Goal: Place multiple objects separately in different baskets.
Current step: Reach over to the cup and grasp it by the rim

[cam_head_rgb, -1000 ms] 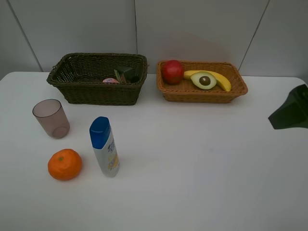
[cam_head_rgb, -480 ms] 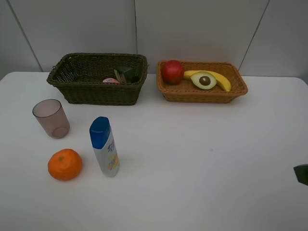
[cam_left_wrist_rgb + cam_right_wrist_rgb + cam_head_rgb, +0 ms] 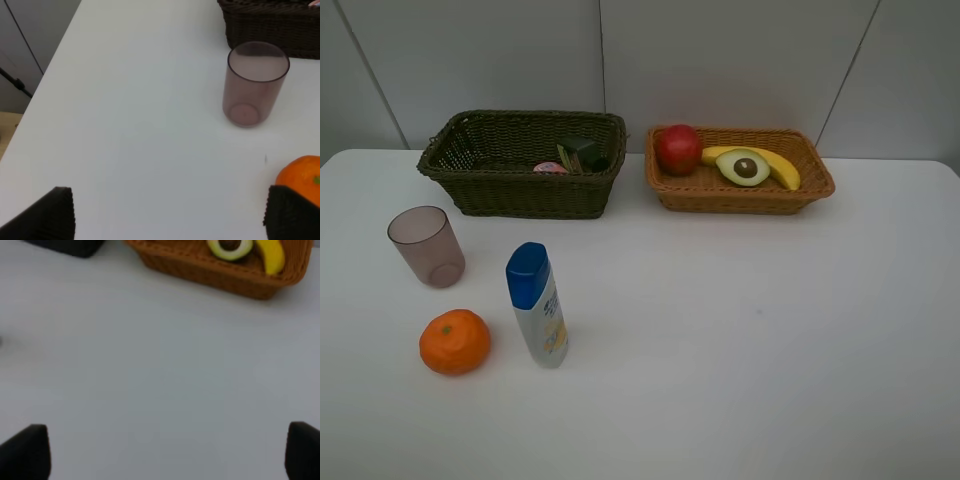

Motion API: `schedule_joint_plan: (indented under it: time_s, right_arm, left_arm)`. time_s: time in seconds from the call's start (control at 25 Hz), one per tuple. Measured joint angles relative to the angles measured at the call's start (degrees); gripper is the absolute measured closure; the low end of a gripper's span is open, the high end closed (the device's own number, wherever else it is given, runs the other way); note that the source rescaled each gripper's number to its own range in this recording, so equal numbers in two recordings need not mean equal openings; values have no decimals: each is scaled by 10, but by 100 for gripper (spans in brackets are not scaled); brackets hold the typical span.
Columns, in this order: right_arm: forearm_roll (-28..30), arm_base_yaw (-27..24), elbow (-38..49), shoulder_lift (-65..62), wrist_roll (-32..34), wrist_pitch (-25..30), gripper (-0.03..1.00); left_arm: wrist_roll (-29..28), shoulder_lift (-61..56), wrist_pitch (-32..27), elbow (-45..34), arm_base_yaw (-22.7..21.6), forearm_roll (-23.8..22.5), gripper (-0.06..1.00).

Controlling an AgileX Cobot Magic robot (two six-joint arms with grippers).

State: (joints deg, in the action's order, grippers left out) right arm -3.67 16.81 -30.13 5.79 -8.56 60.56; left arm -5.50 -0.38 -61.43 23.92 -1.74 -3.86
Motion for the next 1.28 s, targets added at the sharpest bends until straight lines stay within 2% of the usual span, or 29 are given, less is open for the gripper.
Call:
schedule_joint_plan:
  time_s: [0.12,0.36,0.76,1.28]
  right_arm:
    - [0,-10,0,-23,1,0,-2]
    - [2,-86,0,-27,1,0,-2]
    - [2,-159,0,-56,1,0,-2]
    - [1,-196,3,-60,1,0,-2]
  left_arm:
    - [0,0,0,0,0,0,-5]
    - [0,0,0,0,0,0,-5]
    - [0,0,0,0,0,0,-5]
    - [0,0,0,0,0,0,-5]
